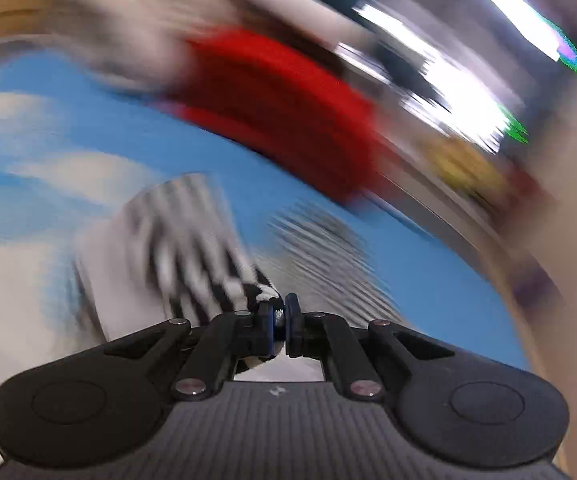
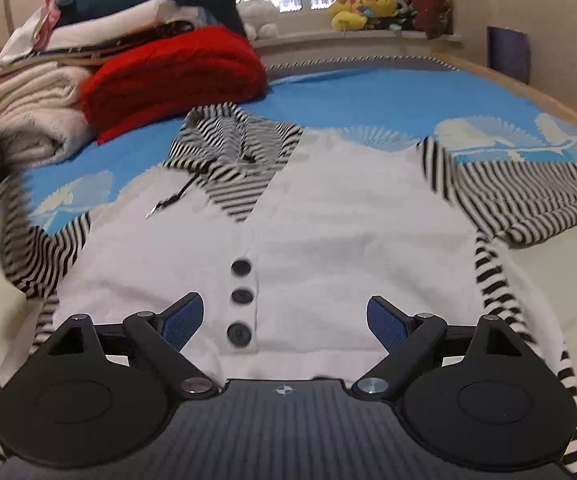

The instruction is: Fold small clothes

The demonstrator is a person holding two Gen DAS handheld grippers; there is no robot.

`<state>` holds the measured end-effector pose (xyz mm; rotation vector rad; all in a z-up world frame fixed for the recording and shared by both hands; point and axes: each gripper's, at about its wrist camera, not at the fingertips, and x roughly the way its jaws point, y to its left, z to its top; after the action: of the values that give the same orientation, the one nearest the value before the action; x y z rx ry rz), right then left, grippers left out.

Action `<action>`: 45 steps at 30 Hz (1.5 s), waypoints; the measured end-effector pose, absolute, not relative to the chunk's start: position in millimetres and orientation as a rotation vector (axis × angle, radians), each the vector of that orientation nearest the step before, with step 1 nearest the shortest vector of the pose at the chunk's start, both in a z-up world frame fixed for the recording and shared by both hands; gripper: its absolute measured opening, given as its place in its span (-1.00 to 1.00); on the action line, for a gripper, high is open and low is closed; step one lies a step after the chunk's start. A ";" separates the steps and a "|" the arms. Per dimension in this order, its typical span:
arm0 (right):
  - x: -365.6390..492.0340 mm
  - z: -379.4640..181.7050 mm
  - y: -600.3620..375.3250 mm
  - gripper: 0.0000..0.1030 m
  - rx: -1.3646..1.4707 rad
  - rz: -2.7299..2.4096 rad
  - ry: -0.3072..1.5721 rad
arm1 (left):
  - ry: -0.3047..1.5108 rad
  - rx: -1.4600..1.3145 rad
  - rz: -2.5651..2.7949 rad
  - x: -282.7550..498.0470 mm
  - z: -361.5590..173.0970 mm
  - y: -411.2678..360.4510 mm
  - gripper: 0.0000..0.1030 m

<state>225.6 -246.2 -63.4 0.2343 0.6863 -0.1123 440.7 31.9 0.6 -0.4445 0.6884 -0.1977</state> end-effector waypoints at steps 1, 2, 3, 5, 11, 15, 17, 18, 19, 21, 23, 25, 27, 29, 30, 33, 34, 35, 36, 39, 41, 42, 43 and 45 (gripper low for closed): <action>225.2 -60.9 -249.9 0.74 0.238 -0.128 0.672 | 0.726 -0.390 -0.312 432.7 -4.5 -9.4 -0.46; 224.2 -58.4 -256.0 0.74 0.250 -0.150 0.654 | 0.782 -0.306 -0.437 423.9 -12.9 -48.5 0.11; 222.7 -56.6 -263.0 0.74 0.266 -0.168 0.641 | 0.815 -0.245 -0.475 416.9 -19.3 -67.5 0.40; 218.4 -53.3 -283.3 0.74 0.325 -0.204 0.616 | 0.771 -0.118 -0.431 390.9 -27.7 -80.9 0.87; 208.4 -55.8 -327.6 0.74 0.477 -0.254 0.616 | 0.855 -0.035 -0.140 356.6 -40.6 9.0 0.99; 209.8 -58.0 -337.8 0.74 0.593 -0.210 0.638 | 0.992 -0.073 0.148 335.4 -62.6 82.9 0.99; 210.4 -57.9 -335.1 0.74 0.620 -0.200 0.636 | 0.987 -0.168 0.224 322.1 -70.2 111.9 0.99; 211.0 -57.5 -333.3 0.74 0.622 -0.195 0.632 | 0.977 -0.201 0.243 322.4 -74.1 121.1 0.99; 211.4 -56.4 -330.6 0.74 0.614 -0.193 0.629 | 0.981 -0.218 0.232 324.7 -74.6 125.1 0.99; 214.4 -55.4 -323.8 0.74 0.592 -0.186 0.623 | 0.981 -0.226 0.148 338.5 -79.6 128.9 0.99; 218.9 -53.5 -321.2 0.74 0.594 -0.162 0.610 | 0.928 -0.217 0.121 350.0 -76.8 122.7 0.99; 229.2 -47.9 -318.6 0.71 0.574 -0.136 0.587 | 0.894 -0.193 0.086 361.8 -74.3 114.9 0.99; 244.0 -40.1 -312.7 0.61 0.520 -0.094 0.554 | 0.922 -0.185 0.006 372.2 -77.5 99.0 0.99; 266.5 -34.8 -301.4 0.18 0.437 -0.048 0.526 | 0.959 -0.190 -0.088 374.7 -82.7 82.0 0.99; 280.1 -34.5 -294.9 0.06 0.409 -0.024 0.527 | 0.972 -0.173 -0.123 372.8 -84.6 74.3 0.99; 320.2 -39.5 -273.7 -0.12 0.324 0.049 0.550 | 0.995 -0.021 -0.111 365.9 -97.0 57.8 0.99; 331.7 -43.4 -266.5 -0.12 0.282 0.058 0.553 | 1.006 0.013 -0.064 368.5 -102.0 58.8 0.99; 342.7 -48.7 -260.1 -0.12 0.244 0.062 0.560 | 1.020 0.024 0.001 372.0 -107.0 68.1 0.97; 353.4 -55.9 -254.4 -0.12 0.214 0.061 0.573 | 1.030 0.017 0.060 373.4 -110.8 80.3 0.96; 375.0 -89.6 -246.4 -0.12 0.126 0.045 0.691 | 1.079 -0.088 0.137 384.1 -117.8 123.2 0.95; 380.3 -116.4 -243.8 -0.16 0.037 0.021 0.826 | 1.122 -0.119 0.133 387.4 -125.7 138.9 0.95; 379.7 -129.1 -244.8 -0.15 -0.008 0.002 0.906 | 1.134 -0.109 0.135 387.4 -128.4 140.3 0.95; 372.7 -130.5 -247.2 -0.15 -0.016 0.012 0.886 | 1.142 -0.088 0.137 386.6 -130.9 144.4 0.95; 366.8 -125.2 -249.2 -0.12 -0.062 0.040 0.932 | 1.147 -0.050 0.140 391.6 -136.0 145.4 0.96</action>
<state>366.8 -249.2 -125.2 -0.0622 0.9318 0.0400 391.6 145.4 -136.0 -0.0505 1.1473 0.1403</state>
